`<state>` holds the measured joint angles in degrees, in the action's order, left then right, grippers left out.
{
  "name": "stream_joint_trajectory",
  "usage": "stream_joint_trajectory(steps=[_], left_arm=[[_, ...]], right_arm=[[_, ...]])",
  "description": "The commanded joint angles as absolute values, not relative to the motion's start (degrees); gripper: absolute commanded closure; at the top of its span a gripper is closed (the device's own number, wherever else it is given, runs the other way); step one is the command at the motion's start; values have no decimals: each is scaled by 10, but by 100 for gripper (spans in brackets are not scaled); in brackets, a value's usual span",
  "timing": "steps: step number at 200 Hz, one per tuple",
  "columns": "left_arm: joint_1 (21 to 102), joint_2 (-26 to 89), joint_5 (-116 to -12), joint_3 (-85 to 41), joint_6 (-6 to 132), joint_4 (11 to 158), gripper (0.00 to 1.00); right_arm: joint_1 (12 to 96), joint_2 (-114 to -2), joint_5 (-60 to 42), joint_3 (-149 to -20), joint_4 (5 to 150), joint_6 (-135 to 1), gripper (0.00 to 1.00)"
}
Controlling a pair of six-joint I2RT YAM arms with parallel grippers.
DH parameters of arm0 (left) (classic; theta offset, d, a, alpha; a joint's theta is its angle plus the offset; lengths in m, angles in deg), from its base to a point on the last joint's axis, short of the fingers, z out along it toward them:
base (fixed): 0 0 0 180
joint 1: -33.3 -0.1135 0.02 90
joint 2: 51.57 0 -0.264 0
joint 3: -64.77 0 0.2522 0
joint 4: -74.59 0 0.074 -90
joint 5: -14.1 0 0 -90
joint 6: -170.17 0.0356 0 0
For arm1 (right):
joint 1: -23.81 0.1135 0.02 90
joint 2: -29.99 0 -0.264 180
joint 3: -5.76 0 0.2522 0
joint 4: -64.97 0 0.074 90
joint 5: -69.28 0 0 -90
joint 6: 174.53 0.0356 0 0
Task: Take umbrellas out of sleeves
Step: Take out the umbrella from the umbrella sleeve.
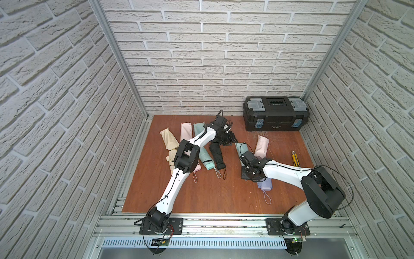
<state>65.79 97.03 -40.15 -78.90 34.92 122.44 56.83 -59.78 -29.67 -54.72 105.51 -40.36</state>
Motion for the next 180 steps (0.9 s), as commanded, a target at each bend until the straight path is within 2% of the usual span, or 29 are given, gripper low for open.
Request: stream_joint_trajectory(steps=[1, 18, 38, 95, 111, 180], left_arm=[[668, 972, -422, -794, 341, 1216, 55], [669, 972, -422, -787, 338, 1207, 57], [672, 978, -416, -788, 330, 1200, 69], [672, 972, -429, -784, 329, 1186, 89], [672, 972, -425, -784, 329, 1182, 100], [658, 951, -422, -808, 384, 1224, 100]], right_arm=[[574, -587, -292, -544, 1054, -403, 97], [574, -588, -294, -546, 1054, -405, 97], [574, -593, -293, -550, 1056, -405, 97], [575, -594, -292, -551, 1059, -402, 97], [575, -593, -295, -551, 1061, -402, 97], [576, -576, -298, -539, 1068, -400, 97]])
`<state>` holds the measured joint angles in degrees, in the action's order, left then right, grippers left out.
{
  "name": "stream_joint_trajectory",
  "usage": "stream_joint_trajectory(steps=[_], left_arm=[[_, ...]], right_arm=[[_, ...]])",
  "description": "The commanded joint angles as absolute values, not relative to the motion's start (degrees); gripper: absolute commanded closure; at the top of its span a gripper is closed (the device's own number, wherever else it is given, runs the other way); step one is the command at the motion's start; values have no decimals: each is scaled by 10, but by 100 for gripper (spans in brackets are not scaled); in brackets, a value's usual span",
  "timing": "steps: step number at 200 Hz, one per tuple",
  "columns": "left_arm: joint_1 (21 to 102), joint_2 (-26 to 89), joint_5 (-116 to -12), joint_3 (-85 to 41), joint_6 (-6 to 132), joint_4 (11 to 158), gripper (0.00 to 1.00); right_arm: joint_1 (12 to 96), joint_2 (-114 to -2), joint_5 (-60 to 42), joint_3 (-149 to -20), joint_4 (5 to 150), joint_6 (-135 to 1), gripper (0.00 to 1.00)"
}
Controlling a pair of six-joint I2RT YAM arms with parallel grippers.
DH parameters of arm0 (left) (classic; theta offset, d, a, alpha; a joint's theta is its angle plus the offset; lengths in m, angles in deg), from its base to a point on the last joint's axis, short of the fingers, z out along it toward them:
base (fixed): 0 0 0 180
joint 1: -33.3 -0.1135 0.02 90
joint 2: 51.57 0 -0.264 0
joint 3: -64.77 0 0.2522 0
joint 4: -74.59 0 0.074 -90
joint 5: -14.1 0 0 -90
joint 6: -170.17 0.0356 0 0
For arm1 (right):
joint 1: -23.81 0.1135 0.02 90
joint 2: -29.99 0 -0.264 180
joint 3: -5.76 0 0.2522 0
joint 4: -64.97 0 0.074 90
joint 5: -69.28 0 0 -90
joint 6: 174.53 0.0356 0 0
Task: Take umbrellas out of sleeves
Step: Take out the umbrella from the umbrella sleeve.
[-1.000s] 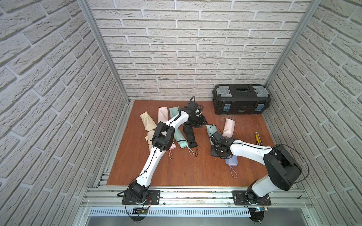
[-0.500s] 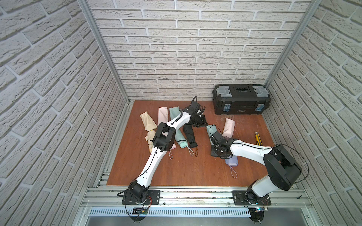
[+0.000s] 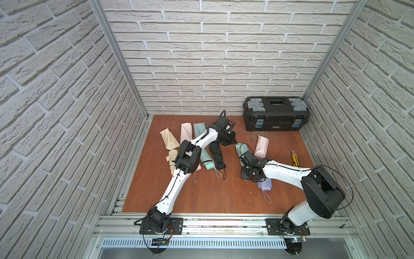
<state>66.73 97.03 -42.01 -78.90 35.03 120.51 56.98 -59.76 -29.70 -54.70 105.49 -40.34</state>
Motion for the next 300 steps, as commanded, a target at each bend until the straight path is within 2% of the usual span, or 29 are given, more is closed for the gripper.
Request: stream_joint_trajectory(steps=[1, 52, 110, 211, 300], left_arm=[[657, 950, -422, -809, 384, 1225, 100], [637, 940, -428, -813, 401, 1231, 100], [616, 968, -418, -873, 408, 1257, 100], [595, 977, -399, -880, 410, 1254, 100], [576, 1021, -377, -948, 406, 1264, 100]], right_arm=[[577, -576, -299, -539, 1068, -400, 97], [581, -558, -295, -522, 1066, -404, 97], [598, -545, -277, -498, 1043, -405, 97], [627, -559, -264, -498, 1034, -405, 97], [647, -535, -266, -483, 1036, -394, 97]])
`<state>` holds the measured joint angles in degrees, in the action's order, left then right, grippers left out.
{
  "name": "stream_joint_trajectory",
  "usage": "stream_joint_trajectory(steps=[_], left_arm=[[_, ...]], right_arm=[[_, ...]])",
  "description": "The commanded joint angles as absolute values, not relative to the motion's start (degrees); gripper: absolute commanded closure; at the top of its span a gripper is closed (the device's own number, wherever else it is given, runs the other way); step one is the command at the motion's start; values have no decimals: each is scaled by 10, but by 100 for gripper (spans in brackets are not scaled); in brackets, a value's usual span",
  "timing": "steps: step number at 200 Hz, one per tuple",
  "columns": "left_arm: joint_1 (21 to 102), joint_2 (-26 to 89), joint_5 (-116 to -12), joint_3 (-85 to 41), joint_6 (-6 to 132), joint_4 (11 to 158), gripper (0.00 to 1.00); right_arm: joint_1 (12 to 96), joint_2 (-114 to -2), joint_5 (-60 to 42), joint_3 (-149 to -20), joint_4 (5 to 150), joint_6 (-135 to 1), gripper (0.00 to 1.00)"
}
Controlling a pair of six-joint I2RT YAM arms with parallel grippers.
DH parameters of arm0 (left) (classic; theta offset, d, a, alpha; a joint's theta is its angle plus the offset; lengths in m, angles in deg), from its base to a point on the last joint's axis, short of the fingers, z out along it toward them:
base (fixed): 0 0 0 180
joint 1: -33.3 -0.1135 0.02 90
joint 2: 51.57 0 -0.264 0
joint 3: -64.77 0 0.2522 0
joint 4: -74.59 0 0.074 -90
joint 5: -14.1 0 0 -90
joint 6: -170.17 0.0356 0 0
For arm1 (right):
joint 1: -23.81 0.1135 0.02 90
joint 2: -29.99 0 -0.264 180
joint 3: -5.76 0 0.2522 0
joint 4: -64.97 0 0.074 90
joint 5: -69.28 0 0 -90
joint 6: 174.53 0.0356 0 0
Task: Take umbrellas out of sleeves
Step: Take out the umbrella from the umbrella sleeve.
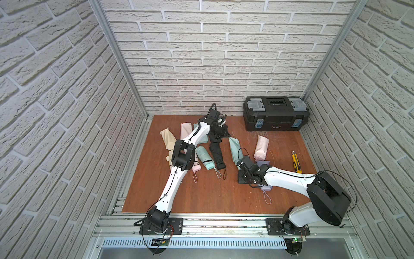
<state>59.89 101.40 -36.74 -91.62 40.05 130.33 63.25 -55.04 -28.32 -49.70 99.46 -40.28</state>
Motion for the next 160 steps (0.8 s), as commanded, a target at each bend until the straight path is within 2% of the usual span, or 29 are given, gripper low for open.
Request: stream_joint_trajectory(steps=[1, 160], left_arm=[[575, 1021, -377, -948, 406, 1264, 100], [564, 1015, -402, -959, 394, 1258, 100]], right_arm=[[647, -535, -266, -483, 1036, -394, 97], [682, -448, -285, -409, 1042, -354, 97]])
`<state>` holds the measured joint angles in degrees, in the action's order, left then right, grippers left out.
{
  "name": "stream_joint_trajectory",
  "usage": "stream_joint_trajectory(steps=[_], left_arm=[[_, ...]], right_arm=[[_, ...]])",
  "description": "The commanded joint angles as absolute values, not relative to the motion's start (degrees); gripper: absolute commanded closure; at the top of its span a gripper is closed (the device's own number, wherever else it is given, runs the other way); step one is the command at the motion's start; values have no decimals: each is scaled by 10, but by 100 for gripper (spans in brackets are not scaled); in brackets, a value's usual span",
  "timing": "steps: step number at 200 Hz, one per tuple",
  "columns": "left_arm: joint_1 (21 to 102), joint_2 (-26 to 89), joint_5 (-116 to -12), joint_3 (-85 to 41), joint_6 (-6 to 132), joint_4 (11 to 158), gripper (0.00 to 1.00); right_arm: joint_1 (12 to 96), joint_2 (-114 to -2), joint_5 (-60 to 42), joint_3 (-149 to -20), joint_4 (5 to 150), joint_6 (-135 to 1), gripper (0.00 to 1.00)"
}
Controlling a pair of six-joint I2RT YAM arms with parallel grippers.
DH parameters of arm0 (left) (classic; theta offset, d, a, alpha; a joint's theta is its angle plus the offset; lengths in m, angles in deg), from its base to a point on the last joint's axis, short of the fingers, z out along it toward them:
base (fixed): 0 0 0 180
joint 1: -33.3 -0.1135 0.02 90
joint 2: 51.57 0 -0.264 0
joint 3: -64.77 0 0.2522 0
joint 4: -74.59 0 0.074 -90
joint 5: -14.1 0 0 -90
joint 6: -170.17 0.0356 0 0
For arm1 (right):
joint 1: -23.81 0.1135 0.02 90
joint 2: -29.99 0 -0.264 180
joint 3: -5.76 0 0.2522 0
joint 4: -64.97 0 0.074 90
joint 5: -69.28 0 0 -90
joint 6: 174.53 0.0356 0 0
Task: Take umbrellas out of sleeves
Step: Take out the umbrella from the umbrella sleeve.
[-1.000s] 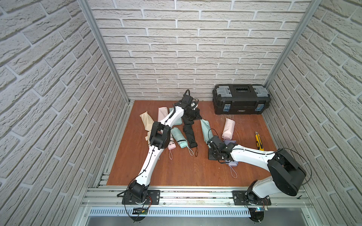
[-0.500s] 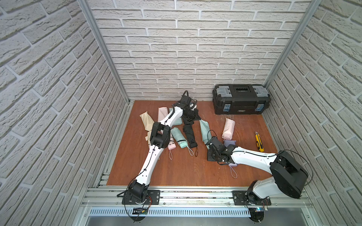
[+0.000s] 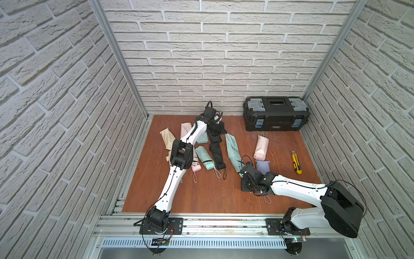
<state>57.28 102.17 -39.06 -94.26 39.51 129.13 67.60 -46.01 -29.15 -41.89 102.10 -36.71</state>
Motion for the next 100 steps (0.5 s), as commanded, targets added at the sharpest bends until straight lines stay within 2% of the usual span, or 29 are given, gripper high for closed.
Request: stream_joint_trajectory(steps=[1, 53, 80, 100], left_arm=[[564, 1015, -402, -959, 394, 1258, 100], [562, 1021, -390, -967, 386, 1239, 100], [557, 1047, -377, -1008, 375, 1221, 100], [553, 1066, -389, -1047, 376, 1223, 100]], right_arm=[[682, -448, -285, -409, 1043, -354, 97], [682, -451, -287, -415, 1045, -358, 95], [681, -447, -291, -417, 1048, -361, 85], [682, -446, -294, -420, 1051, -362, 81]])
